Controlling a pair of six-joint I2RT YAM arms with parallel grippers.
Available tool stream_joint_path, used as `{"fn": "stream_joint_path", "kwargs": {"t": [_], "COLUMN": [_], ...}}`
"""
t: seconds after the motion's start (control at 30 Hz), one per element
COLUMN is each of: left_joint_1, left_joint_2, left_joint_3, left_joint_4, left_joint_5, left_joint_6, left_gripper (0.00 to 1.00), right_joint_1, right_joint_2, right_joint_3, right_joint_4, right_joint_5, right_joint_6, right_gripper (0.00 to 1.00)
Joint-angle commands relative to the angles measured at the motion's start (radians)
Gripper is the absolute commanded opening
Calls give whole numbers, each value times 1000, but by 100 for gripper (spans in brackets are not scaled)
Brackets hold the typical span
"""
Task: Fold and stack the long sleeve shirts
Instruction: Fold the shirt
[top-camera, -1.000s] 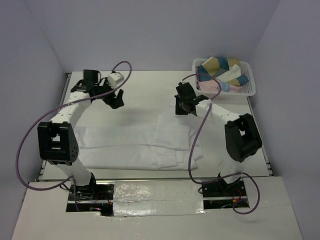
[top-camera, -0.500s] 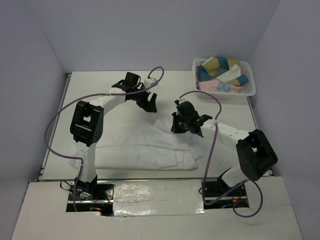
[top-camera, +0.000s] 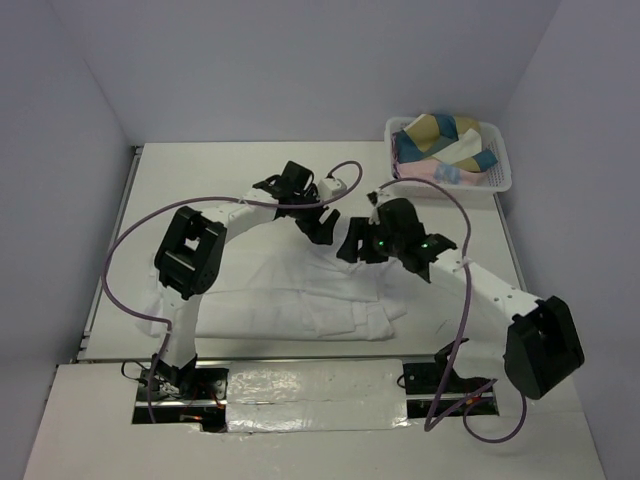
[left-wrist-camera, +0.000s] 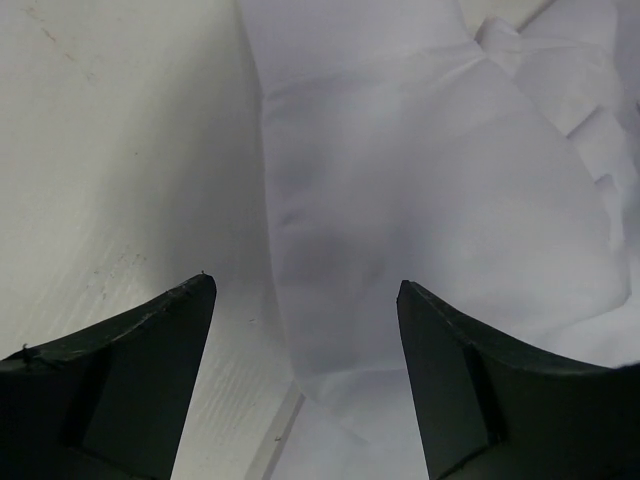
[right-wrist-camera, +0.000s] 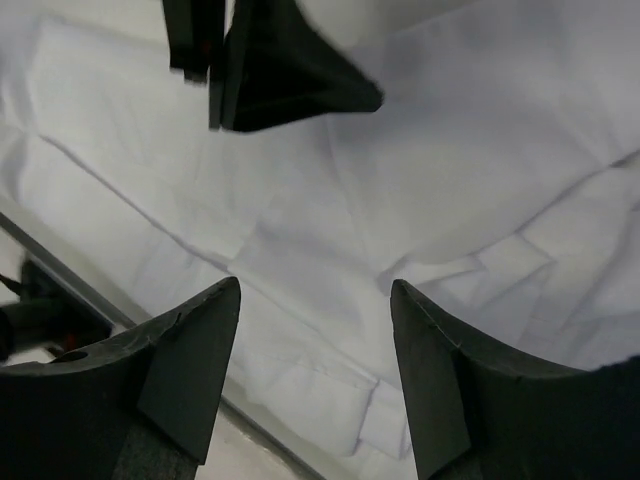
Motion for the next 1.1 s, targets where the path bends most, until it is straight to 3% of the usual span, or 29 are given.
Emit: {"fn": "stream_joint_path", "kwargs": {"t": [0.0, 0.03, 0.23, 0.47, 0.9, 0.97, 1.0, 1.07], "left_joint_1": [13, 11, 5, 1, -1, -1, -1, -1], "left_joint_2": [6, 4, 1, -2, 18, 19, 18, 16], "left_joint_3": [4, 4, -1, -13, -5, -4, -4, -4], "left_joint_4": [31, 33, 40, 48, 40, 37, 36, 36], "left_joint_5": [-46, -43, -41, -55, -54, -54, -51, -47], "left_joint_6": [18, 21, 15, 15, 34, 34, 35, 34], "left_gripper": [86, 86, 86, 86, 85, 85, 85, 86], "right_joint_1": [-144, -214, -364, -381, -358, -356, -356, -358], "right_joint_2": [-54, -50, 137, 387, 598, 612, 613, 616], "right_joint_3": [5, -7, 33, 99, 194, 200, 202, 221], "right_joint_4": [13, 17, 65, 112, 198, 224, 230, 231], "right_joint_5": [-74, -63, -51, -6, -45, -55, -62, -59], "right_joint_6": [62, 100, 179, 249, 303, 308, 308, 302], "right_gripper": [69, 69, 68, 68, 66, 55, 40, 24]}}
